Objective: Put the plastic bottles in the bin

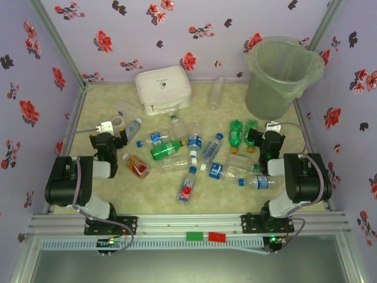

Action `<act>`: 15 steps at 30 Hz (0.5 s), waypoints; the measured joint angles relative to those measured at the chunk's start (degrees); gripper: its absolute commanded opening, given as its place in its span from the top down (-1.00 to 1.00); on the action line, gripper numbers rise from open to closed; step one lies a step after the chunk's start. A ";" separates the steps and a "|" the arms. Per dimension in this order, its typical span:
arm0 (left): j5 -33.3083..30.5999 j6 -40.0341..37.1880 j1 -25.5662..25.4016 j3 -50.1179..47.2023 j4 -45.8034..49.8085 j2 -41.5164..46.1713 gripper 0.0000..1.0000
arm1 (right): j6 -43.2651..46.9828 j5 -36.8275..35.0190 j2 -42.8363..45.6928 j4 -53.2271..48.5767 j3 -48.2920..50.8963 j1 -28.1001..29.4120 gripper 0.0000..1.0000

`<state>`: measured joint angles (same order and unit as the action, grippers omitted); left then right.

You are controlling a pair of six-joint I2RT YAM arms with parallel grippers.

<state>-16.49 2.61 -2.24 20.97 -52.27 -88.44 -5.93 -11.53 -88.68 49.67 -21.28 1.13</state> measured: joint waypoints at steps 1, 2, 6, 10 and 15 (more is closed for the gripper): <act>0.00 0.00 0.00 -0.02 0.09 0.17 -0.99 | 0.02 0.00 0.96 -1.16 -0.02 0.00 -0.99; -0.02 0.00 0.00 -0.02 0.57 0.61 -0.99 | 0.02 -0.02 2.08 -2.32 -0.04 0.00 -0.99; -0.59 0.02 0.00 -0.13 3.85 6.64 -0.99 | 0.02 -0.35 8.28 -8.15 -1.46 0.26 -0.99; -2.47 1.53 0.00 1.33 11.74 15.69 -0.99 | -1.20 -2.14 14.21 -17.53 -5.90 0.83 -0.99; -4.20 7.04 0.00 14.43 30.32 22.64 -0.99 | -7.54 -3.43 18.08 -35.76 -16.94 0.87 -0.99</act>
<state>-20.69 9.65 -2.24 35.40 -21.96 -65.80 -13.47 -14.96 -70.61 13.91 -38.22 2.00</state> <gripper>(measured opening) 0.997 0.996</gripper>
